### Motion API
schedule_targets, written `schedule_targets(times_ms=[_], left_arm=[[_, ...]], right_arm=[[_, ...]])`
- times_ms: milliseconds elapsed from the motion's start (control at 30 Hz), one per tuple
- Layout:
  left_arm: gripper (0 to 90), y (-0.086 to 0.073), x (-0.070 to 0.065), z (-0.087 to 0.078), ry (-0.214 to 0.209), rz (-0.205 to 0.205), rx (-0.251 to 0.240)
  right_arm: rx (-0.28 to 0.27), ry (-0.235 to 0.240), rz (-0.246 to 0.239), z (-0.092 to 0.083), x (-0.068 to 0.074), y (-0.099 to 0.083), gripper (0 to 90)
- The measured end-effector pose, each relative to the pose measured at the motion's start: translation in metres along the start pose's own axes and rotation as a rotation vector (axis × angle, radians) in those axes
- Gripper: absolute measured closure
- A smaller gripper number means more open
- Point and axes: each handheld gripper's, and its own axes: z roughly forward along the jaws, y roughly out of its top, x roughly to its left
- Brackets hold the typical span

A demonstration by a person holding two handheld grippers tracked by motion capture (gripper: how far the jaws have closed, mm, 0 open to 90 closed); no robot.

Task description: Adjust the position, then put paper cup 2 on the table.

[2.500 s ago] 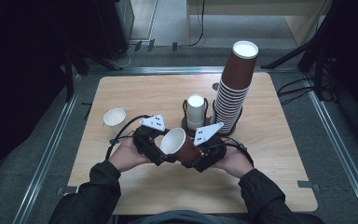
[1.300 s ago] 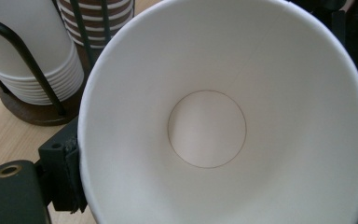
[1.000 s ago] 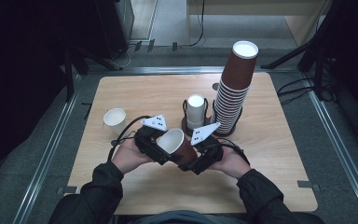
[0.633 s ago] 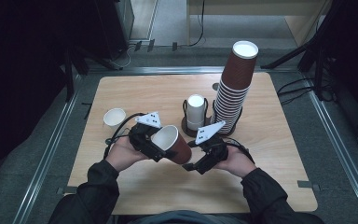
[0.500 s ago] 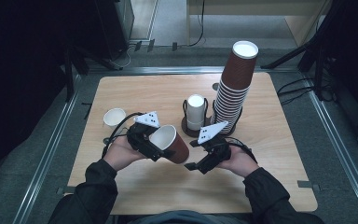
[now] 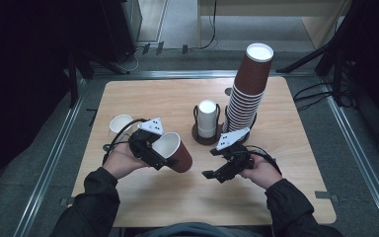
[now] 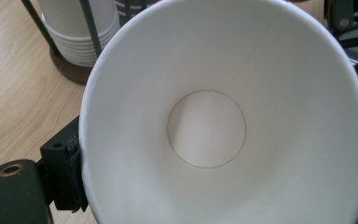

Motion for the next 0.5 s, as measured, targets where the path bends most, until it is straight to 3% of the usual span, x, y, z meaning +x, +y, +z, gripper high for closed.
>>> schedule_targets(times_ms=[100,267,500], left_arm=[[9.3,-0.003,0.003,-0.002,0.01,-0.002,0.018],[9.2,-0.01,0.005,-0.006,0.03,0.017,0.037],[9.2,-0.024,0.01,-0.012,0.047,-0.011,0.06]], right_arm=[[-0.003,-0.054,0.034,-0.005,-0.001,-0.003,16.3],[-0.004,-0.075,0.06,-0.01,-0.008,-0.009,16.3],[-0.016,-0.094,0.071,-0.011,-0.012,-0.011,16.3]])
